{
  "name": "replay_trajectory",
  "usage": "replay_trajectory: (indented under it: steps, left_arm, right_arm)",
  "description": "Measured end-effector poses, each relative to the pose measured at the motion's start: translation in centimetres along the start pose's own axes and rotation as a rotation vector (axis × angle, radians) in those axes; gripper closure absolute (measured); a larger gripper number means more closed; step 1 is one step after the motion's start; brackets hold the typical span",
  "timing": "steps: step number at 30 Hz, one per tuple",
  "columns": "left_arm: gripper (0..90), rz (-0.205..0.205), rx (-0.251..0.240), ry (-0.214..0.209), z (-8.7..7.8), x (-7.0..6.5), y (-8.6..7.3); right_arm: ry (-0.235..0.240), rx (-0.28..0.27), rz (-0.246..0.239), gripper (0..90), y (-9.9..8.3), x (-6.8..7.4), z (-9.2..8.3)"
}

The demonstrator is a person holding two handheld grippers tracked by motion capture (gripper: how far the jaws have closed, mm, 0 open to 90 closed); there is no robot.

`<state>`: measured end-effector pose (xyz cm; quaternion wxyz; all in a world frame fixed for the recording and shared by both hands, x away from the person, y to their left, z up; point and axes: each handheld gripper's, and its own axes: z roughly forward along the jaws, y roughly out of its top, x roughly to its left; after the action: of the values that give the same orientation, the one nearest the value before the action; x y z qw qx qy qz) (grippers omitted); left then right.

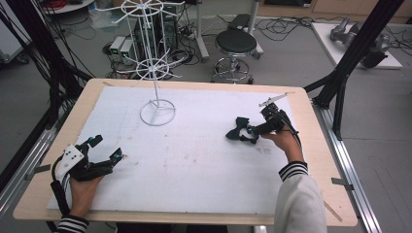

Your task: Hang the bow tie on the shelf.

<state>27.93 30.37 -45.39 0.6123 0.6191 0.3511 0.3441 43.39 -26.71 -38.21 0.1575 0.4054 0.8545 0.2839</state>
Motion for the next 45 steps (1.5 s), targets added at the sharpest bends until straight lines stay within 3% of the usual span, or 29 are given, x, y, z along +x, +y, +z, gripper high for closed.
replay_trajectory:
  steps: [4,5,16,21,23,39,41,45]
  left_arm:
    - [11.5,0.000,-0.002,0.000,0.0,0.0,0.0]
    - [11.5,0.000,-0.001,-0.001,0.0,0.0,0.0]
    - [11.5,-0.002,0.000,-0.002,0.0,0.1,0.0]
    - [11.5,-0.003,0.000,-0.002,0.0,0.1,0.0]
    - [11.5,-0.003,0.000,-0.003,0.0,0.1,0.0]
    - [11.5,-0.005,-0.002,-0.003,-0.1,0.1,0.0]
    - [11.5,-0.003,-0.001,-0.003,-0.1,0.1,0.0]
    - [11.5,-0.006,-0.003,-0.003,0.0,0.1,0.0]
  right_arm:
    - [-0.005,0.011,-0.001,14.2,0.6,-0.1,0.2]
    - [-0.018,0.057,-0.005,14.3,0.8,-0.3,0.6]
    - [-0.031,0.163,-0.010,16.9,1.5,-0.4,2.1]
    - [-0.045,0.245,-0.029,17.3,1.3,-0.2,3.2]
    - [-0.037,0.253,-0.039,22.6,1.3,-0.1,3.4]
    - [-0.035,0.304,-0.032,33.1,1.3,0.1,4.3]
    - [-0.034,0.322,-0.017,35.9,1.2,0.1,4.4]
    - [-0.046,0.328,-0.010,50.7,1.2,0.0,4.3]
